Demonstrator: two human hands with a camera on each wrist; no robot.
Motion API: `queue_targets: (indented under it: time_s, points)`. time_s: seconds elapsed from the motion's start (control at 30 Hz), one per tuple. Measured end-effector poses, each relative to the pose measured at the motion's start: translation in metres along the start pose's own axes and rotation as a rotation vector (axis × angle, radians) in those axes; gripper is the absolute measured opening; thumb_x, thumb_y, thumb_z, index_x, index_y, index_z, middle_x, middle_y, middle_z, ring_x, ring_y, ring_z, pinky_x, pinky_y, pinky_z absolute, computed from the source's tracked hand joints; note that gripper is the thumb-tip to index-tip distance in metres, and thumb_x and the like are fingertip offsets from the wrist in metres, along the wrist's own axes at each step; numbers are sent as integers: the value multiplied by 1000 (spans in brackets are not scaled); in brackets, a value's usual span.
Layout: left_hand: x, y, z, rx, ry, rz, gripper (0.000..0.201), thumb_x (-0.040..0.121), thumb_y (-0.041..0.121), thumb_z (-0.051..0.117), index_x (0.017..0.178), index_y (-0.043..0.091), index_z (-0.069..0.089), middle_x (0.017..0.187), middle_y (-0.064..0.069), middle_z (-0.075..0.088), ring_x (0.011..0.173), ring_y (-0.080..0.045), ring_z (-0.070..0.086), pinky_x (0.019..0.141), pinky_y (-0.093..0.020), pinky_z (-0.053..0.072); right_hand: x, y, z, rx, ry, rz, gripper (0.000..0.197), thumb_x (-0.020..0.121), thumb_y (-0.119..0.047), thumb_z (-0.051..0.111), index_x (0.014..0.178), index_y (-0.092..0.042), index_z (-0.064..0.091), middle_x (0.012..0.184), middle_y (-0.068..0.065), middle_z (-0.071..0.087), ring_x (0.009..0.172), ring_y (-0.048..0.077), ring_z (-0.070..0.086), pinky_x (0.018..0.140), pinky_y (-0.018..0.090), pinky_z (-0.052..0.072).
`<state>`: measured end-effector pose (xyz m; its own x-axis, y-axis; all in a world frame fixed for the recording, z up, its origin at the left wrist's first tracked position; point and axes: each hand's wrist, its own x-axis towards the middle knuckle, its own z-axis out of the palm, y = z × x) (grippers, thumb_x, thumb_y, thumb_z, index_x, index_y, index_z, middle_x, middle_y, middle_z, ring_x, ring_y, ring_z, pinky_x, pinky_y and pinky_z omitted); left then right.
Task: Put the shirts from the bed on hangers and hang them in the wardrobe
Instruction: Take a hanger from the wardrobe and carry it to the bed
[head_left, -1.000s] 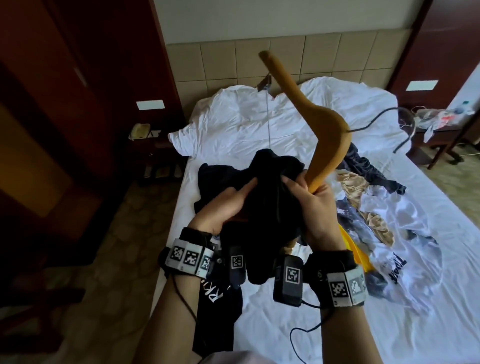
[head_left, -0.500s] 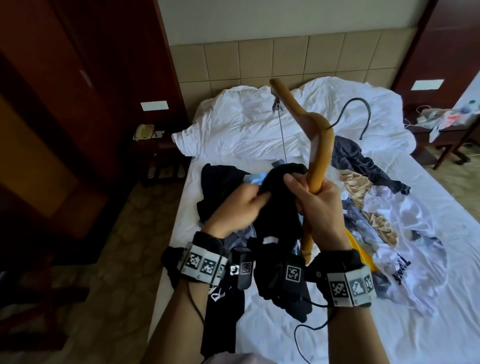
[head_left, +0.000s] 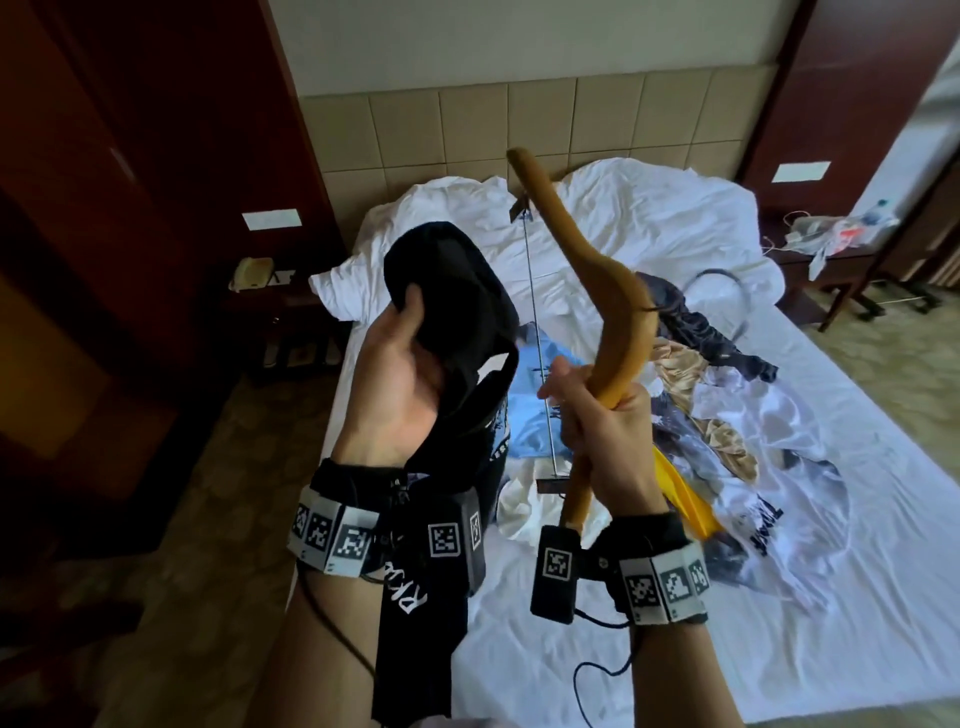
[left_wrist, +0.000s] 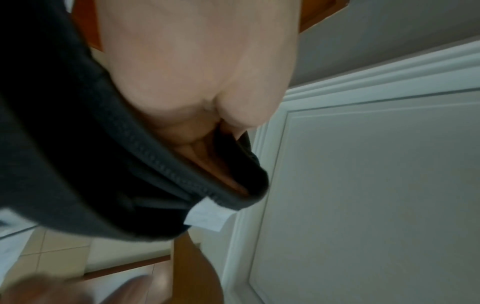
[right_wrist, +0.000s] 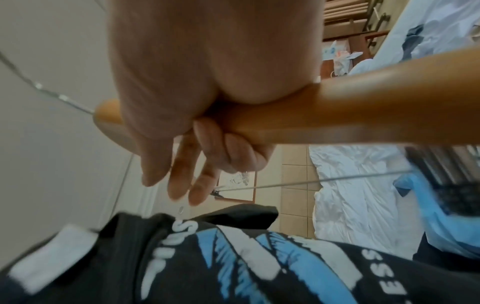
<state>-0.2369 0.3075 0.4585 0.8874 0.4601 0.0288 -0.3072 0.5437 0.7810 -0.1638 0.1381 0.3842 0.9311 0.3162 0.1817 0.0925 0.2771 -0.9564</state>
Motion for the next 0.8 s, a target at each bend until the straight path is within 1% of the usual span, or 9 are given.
queue_targets:
  time_s: [0.1, 0.17, 0.27, 0.37, 0.47, 0.53, 0.63, 0.73, 0.8]
  points:
    - [-6, 3, 9, 42, -8, 40, 36, 111, 25, 41, 136, 7, 59, 119, -11, 75, 108, -24, 73, 84, -35, 60, -6, -7, 14, -55, -39, -46, 10, 96, -20, 75, 99, -11, 78, 56, -18, 60, 48, 0, 48, 52, 14, 38]
    - [-5, 0, 6, 140, -4, 67, 34, 111, 22, 42, 136, 7, 60, 123, -12, 73, 114, -27, 71, 90, -37, 58, -8, -10, 24, -33, -80, -40, 2, 92, -15, 77, 93, -14, 76, 53, -19, 57, 47, -4, 52, 54, 9, 40]
    - [-1, -2, -2, 284, 33, 125, 30, 110, 15, 44, 132, 4, 61, 121, -14, 74, 115, -27, 71, 91, -35, 58, -8, -3, 36, -52, -97, -42, 58, 93, -6, 78, 51, -30, 45, 47, -17, 41, 42, 0, 37, 49, 18, 35]
    - [1, 3, -15, 441, 32, 162, 23, 106, 7, 52, 123, 11, 67, 117, -7, 76, 113, -21, 72, 91, -27, 57, -5, 1, 40, -59, -73, -73, 64, 96, -8, 76, 45, -31, 45, 49, -13, 42, 46, 5, 37, 50, 18, 34]
    - [5, 7, -37, 754, 110, 193, 27, 97, 3, 65, 120, 18, 69, 112, 2, 77, 111, -15, 71, 89, -19, 55, -3, -2, 39, -89, -50, -86, 60, 98, -7, 73, 47, -32, 55, 49, -17, 46, 49, 0, 39, 52, 15, 36]
    - [9, 5, -54, 1100, 226, 226, 25, 97, 10, 66, 121, 15, 66, 110, 4, 72, 111, -17, 68, 78, -12, 50, 1, -3, 36, -126, -49, -114, 42, 98, -8, 74, 60, -25, 65, 53, -17, 50, 53, 0, 42, 54, 17, 37]
    - [13, -6, -70, 1497, 339, 179, 29, 102, 33, 60, 111, 5, 63, 104, -11, 69, 102, -31, 66, 71, -31, 43, 6, -2, 30, -184, -76, -129, 28, 95, -18, 78, 85, 7, 70, 60, 2, 46, 59, 10, 39, 53, 28, 34]
    - [19, -15, -78, 1596, 412, 214, 33, 104, 39, 55, 112, 7, 60, 108, -13, 63, 98, -33, 63, 72, -35, 40, 10, -3, 24, -203, -56, -124, 29, 94, -20, 80, 87, 7, 70, 61, 5, 46, 60, 10, 39, 53, 30, 34]
    - [24, -21, -82, 1611, 386, 319, 13, 104, 25, 55, 107, 13, 60, 106, -9, 60, 92, -29, 62, 74, -38, 45, 11, -4, 20, -221, -53, -115, 34, 94, -24, 80, 87, 7, 69, 62, 18, 50, 62, 14, 42, 52, 38, 36]
